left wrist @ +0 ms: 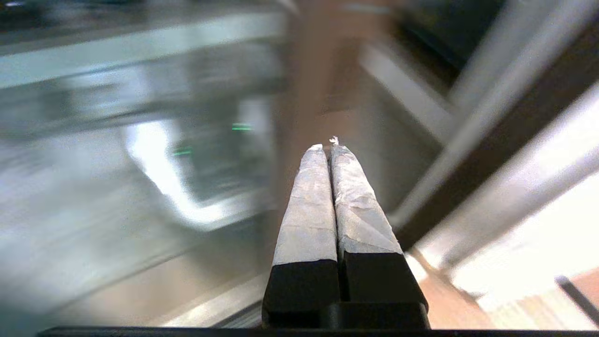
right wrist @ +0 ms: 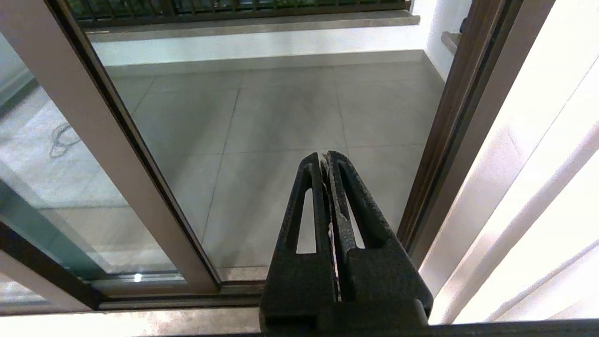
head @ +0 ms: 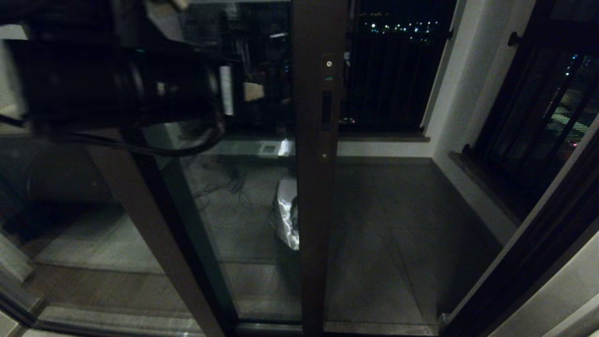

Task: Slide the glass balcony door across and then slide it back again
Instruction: Close the slid door

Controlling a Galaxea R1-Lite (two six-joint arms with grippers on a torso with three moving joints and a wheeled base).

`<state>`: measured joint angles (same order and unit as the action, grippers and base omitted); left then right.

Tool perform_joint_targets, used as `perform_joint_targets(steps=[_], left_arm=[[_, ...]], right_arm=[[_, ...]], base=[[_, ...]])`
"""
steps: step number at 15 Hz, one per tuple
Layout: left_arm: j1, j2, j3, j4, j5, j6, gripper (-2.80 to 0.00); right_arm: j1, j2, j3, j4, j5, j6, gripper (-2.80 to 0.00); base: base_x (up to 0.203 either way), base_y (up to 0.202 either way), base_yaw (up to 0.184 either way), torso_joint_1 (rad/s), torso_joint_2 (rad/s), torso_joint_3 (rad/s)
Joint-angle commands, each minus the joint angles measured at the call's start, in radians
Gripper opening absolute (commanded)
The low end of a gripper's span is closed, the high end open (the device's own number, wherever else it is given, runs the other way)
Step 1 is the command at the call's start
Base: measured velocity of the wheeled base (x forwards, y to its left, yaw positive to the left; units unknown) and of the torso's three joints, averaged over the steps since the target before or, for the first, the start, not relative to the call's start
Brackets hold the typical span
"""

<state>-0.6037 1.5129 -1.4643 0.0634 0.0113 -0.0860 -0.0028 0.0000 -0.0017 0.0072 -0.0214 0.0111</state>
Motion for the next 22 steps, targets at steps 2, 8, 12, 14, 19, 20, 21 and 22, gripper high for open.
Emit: perform_joint_targets(steps=[2,8,12,14,19,20,21,22], left_arm=[[0.149,-0.354,0.206,0.017,0.005,0.005,-2.8],[0.393,-0.784,0.488,0.154,0.063,0.111,-2.8],[0.497,-1.023,0.61,0.283,0.107,0.105,-2.8],[0.583,-1.139,0.659,0.293,0.108,0.101,-2.8],[0.642,-1.282,0.854,0.243,0.112,0.103,-2.8],[0.642,-1.282,0.898,0.194,0.117,0.106,-2.8],[0.642,-1.283,0.942,0.105,0.119,0.114,-2.8],[0.642,-1.282,0.963,0.025,0.124,0.127,-2.8]], right_arm=[[0.0,0.0,0.0,0.0,0.0,0.001,-2.8],[0.0,0.0,0.0,0.0,0.0,0.0,-2.8],[0.0,0.001,0.0,0.0,0.0,0.0,-2.8],[0.0,0.001,0.0,0.0,0.0,0.0,-2.8],[0.0,0.0,0.0,0.0,0.0,0.001,-2.8],[0.0,0.0,0.0,0.0,0.0,0.001,-2.8],[0.0,0.0,0.0,0.0,0.0,0.0,-2.8],[0.0,0.0,0.0,0.0,0.0,0.001,-2.8]], base=[[0.0,0.0,0.0,0.0,0.0,0.0],[0.0,0.0,0.0,0.0,0.0,0.0],[0.0,0.0,0.0,0.0,0.0,0.0],[0.0,0.0,0.0,0.0,0.0,0.0],[0.0,0.0,0.0,0.0,0.0,0.0],[0.0,0.0,0.0,0.0,0.0,0.0],[0.0,0.0,0.0,0.0,0.0,0.0],[0.0,0.0,0.0,0.0,0.0,0.0]])
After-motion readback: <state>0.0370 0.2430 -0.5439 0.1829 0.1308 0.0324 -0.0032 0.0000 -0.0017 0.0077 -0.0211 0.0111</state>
